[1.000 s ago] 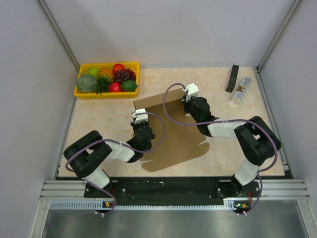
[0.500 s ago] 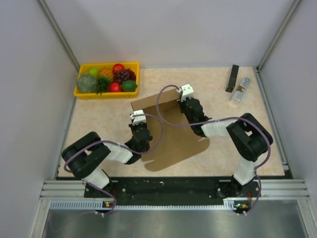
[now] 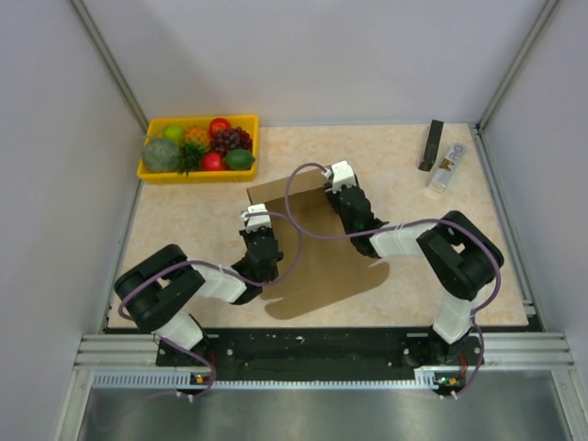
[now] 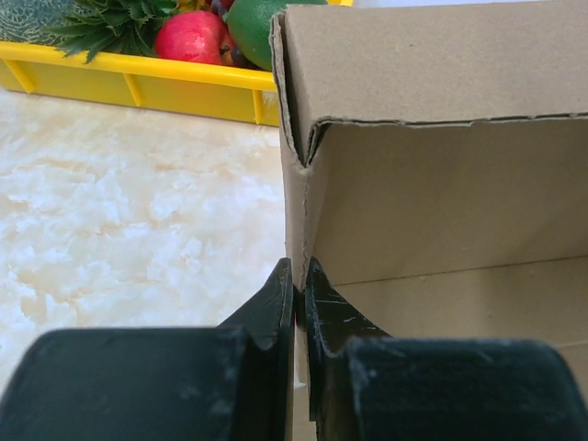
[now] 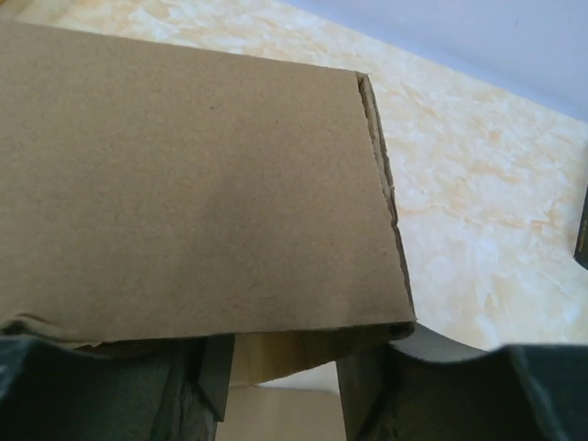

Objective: Fold the paper box

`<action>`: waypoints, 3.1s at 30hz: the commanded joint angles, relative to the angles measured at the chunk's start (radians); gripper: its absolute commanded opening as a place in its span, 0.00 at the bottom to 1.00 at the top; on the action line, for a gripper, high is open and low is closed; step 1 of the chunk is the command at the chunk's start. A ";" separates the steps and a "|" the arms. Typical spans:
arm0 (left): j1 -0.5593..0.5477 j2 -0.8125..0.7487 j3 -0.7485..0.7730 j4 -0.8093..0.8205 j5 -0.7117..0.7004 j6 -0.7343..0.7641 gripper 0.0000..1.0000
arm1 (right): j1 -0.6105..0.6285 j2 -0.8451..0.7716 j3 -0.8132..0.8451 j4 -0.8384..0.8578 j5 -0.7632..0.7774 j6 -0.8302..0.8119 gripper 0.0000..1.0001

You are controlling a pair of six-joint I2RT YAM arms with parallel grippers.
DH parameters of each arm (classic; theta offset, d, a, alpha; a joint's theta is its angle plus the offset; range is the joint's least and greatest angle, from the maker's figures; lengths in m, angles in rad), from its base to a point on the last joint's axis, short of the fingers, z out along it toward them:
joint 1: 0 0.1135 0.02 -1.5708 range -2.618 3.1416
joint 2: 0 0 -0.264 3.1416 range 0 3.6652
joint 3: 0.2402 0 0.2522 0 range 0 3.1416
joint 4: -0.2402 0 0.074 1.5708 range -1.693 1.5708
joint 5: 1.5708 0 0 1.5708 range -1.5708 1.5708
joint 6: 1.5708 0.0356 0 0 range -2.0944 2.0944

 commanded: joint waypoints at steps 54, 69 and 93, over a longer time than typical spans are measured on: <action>0.088 0.101 0.019 0.239 0.503 0.187 0.00 | -0.156 -0.173 0.508 -1.219 -1.060 0.360 0.83; 0.011 0.218 0.055 0.337 0.299 0.266 0.00 | -0.158 -0.211 0.446 -1.138 -1.048 0.524 0.79; 0.083 0.088 0.013 0.291 0.530 0.032 0.48 | -0.183 -0.196 0.472 -1.136 -1.106 0.487 0.80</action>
